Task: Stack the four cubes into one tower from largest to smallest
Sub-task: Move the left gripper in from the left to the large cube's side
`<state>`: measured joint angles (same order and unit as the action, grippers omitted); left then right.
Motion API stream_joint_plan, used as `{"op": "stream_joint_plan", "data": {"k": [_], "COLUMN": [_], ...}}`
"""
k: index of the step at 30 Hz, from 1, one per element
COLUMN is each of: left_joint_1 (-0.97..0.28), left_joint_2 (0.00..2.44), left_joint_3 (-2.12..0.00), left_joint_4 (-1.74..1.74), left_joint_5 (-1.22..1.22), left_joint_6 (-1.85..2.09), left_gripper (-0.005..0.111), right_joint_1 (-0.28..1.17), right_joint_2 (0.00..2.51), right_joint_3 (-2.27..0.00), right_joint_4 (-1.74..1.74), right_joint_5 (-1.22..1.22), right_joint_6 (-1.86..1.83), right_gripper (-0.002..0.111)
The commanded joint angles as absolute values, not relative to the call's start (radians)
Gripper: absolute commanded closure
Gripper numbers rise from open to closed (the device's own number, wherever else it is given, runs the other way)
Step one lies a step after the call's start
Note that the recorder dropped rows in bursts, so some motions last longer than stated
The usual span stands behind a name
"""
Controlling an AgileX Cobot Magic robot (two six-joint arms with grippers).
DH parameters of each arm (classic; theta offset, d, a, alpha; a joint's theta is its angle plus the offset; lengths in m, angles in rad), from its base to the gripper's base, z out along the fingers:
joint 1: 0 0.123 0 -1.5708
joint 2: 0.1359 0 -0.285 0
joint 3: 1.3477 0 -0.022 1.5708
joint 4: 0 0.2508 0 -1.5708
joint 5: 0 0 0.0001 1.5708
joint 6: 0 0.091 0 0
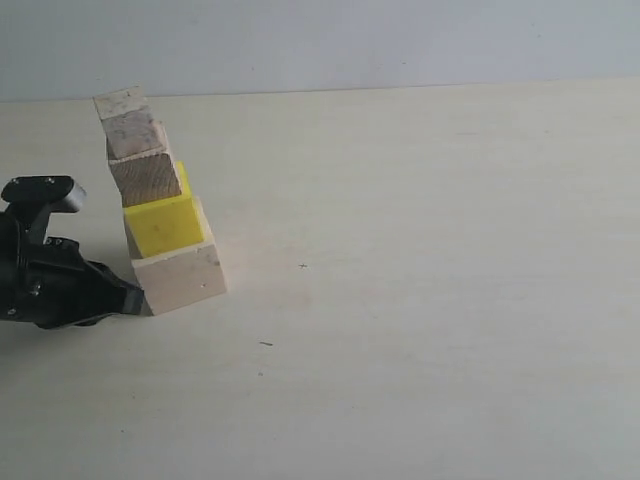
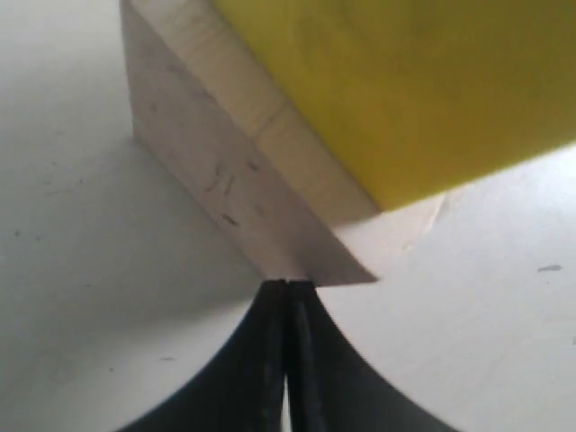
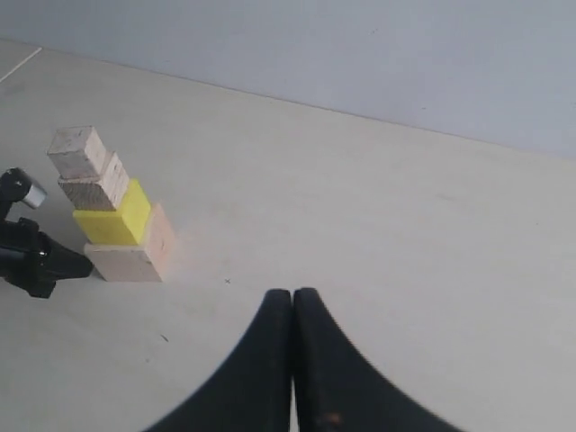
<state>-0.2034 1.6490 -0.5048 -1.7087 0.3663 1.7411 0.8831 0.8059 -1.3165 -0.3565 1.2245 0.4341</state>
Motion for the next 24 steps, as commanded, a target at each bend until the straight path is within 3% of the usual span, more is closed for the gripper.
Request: {"op": "stream_joint_plan", "data": {"k": [1,24], "left_joint_1": [-0.208,-0.208], "left_joint_2": [1.67,1.822], "left_joint_3": [-0.5,-0.628], "left_joint_4": [-1.744,-1.744], "left_joint_5": [0.398,0.647], "left_joint_6": [1.882,2.033], "left_gripper": [0.107,0.107], "right_joint_1": [0.882,0.882], "right_joint_2": [0.803,0.803], "right_joint_3": [-1.308,-1.308], "right_joint_4": [-0.309,-0.268], "right_joint_5": [1.221,1.221], "right_joint_6": [0.438,0.507], "right_gripper": [0.108,0.108]}}
